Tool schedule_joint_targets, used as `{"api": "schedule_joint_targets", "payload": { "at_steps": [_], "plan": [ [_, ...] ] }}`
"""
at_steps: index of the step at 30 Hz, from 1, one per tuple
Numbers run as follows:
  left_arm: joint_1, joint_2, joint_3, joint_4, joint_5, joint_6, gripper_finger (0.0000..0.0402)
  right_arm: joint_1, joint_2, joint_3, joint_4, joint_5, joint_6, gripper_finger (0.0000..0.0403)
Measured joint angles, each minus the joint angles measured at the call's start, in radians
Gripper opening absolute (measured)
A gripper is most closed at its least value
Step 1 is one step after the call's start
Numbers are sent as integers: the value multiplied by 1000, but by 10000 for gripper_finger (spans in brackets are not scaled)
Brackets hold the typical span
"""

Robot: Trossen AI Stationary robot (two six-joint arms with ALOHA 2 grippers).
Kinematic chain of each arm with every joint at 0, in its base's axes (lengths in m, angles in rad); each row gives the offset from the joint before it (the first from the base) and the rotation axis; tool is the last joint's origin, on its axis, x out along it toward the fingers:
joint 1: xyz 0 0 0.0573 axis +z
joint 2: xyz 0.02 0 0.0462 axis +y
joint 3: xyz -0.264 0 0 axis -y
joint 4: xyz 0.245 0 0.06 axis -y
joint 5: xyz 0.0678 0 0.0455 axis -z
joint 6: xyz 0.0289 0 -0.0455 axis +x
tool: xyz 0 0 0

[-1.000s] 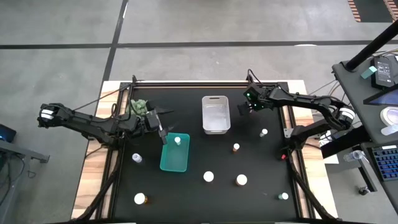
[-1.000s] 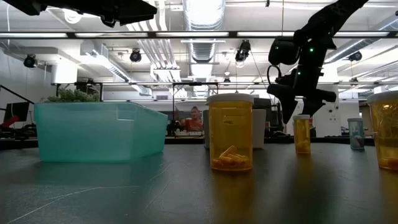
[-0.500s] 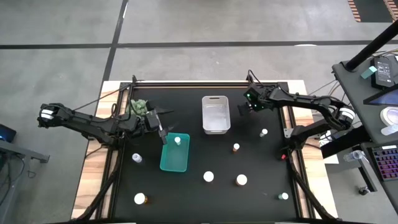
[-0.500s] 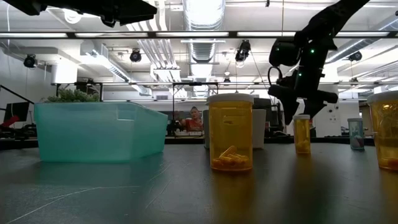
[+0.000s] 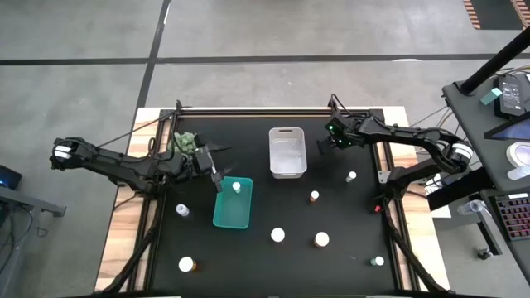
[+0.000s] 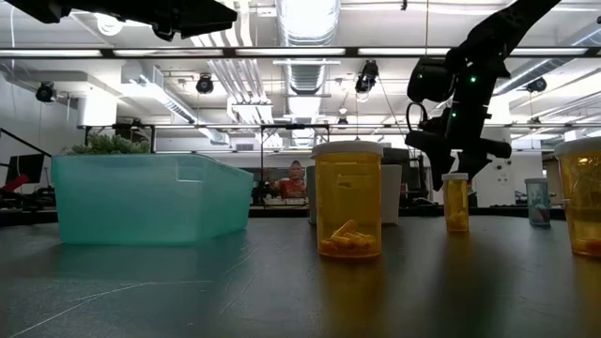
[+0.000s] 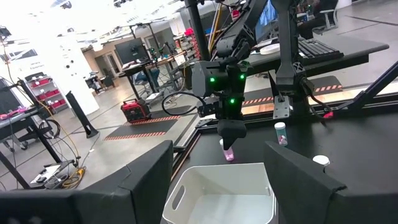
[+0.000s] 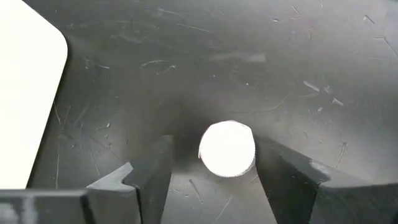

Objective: Pick and place medicine bottles into bin by pill shape (circle, oval)
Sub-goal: Put the pink pill bottle into the green bin

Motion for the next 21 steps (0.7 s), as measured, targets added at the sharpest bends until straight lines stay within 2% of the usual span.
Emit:
{"api": "schedule_joint_targets", "payload": {
  "at_steps": [14,21],
  "plan": [
    [0,0,0,0,0,0,233,0,0,0,0,2,6,127],
    [0,0,0,0,0,0,233,0,0,0,0,2,6,115]
  ]
}}
